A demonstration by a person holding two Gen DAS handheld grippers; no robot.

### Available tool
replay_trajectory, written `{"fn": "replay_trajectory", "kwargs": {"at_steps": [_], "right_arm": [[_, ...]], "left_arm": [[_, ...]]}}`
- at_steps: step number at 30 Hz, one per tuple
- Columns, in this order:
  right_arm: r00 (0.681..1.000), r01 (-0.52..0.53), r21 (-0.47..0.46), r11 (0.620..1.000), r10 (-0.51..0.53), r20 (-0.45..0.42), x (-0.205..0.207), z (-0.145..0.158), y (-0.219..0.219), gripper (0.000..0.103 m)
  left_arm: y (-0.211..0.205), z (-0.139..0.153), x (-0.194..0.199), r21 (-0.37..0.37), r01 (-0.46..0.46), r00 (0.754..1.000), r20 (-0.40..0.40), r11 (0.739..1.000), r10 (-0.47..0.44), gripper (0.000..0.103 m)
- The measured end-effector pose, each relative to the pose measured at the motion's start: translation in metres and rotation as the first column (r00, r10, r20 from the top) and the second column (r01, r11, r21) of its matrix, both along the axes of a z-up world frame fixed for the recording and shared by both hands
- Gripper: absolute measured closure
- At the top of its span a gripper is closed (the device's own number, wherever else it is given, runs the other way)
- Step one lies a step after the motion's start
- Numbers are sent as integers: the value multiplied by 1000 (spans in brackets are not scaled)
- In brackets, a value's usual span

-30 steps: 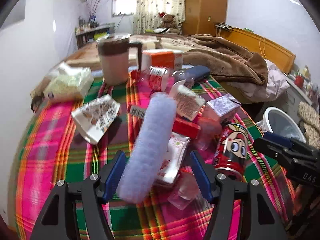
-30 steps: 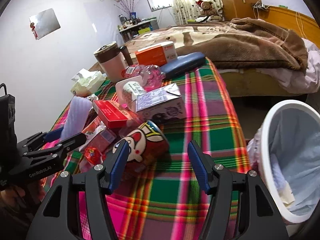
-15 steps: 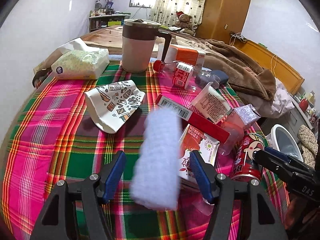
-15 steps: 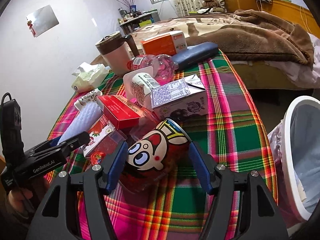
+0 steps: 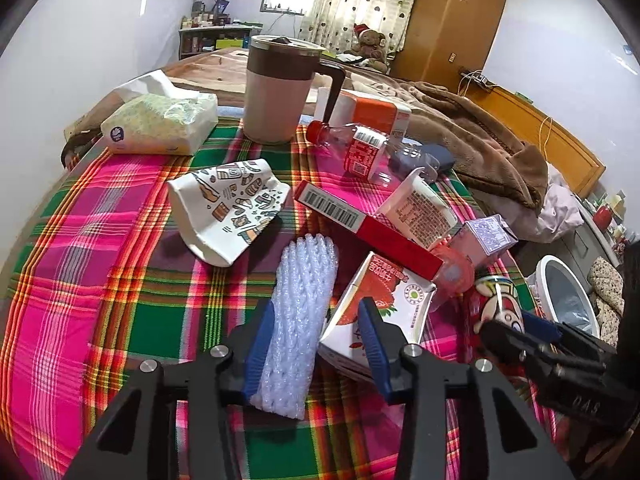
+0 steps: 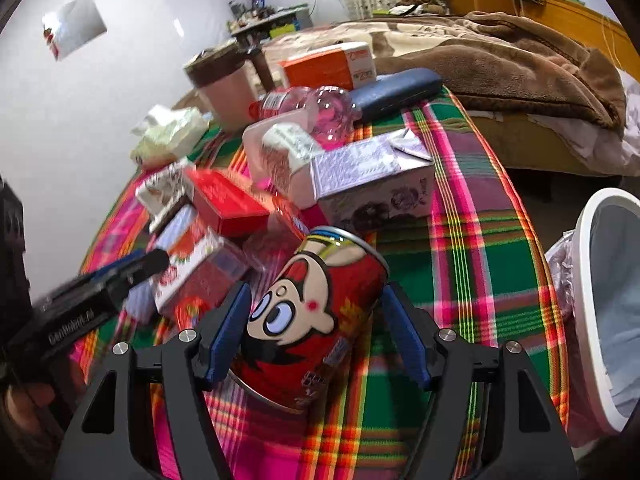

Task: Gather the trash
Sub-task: 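Grasp the second foam net with the left tool while the right tool grasps the red can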

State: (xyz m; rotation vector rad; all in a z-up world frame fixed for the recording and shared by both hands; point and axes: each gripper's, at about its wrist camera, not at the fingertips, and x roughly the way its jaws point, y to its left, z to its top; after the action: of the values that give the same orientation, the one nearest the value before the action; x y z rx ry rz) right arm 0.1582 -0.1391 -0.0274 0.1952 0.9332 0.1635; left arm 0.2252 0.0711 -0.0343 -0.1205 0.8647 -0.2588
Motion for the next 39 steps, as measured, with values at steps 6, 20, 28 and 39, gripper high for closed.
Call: {"fn": "replay_trajectory", "kwargs": {"at_steps": [6,20,28,39], "right_arm": [[1000,19,-201,979,-19,1,-10,1,-1,34],[999,-4,-93,996,8,40,-10,-2,-11,43],[999,-9,-82,997,12,39,-10,-2,-13,43],[999,-16,-93,996,20,43,-12,0,-16,44]], "left_arm": [[6,1,1,5,3,1000,-11,1000,-3,53],[27,-5,2,-63,-21,999,-32,998,19,44],[32,-5,3,-23,-20,1000,-25,1000,19,44],[17,-15,19,31,16,998,-62,999,-14,44]]}}
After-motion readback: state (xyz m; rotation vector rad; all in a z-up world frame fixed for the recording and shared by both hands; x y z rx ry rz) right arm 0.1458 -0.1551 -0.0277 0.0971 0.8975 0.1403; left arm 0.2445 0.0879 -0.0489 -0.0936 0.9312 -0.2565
